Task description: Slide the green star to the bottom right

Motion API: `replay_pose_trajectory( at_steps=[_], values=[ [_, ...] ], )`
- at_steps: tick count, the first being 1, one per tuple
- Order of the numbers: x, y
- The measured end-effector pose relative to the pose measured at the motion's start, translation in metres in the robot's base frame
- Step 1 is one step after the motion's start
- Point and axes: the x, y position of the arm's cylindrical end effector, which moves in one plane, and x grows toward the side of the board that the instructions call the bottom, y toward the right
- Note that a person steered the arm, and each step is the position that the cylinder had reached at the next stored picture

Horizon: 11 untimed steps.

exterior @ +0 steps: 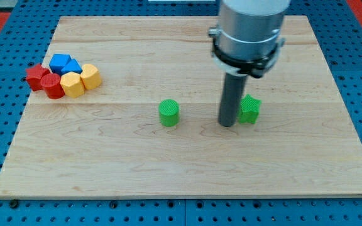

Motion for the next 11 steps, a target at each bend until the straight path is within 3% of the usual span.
replay_pose_trajectory(
  at_steps=[1,2,3,4,6,7,8,9,10,11],
  values=[
    [-0.038,-0.046],
    [-0.051,-0.003],
    [-0.013,0.070],
    [0.037,0.088],
    [-0.023,0.046],
    [-0.021,0.094],
    [0.022,0.125],
    [0.043,0.119],
    [0.028,0.093],
    [0.054,0.102]
  ],
)
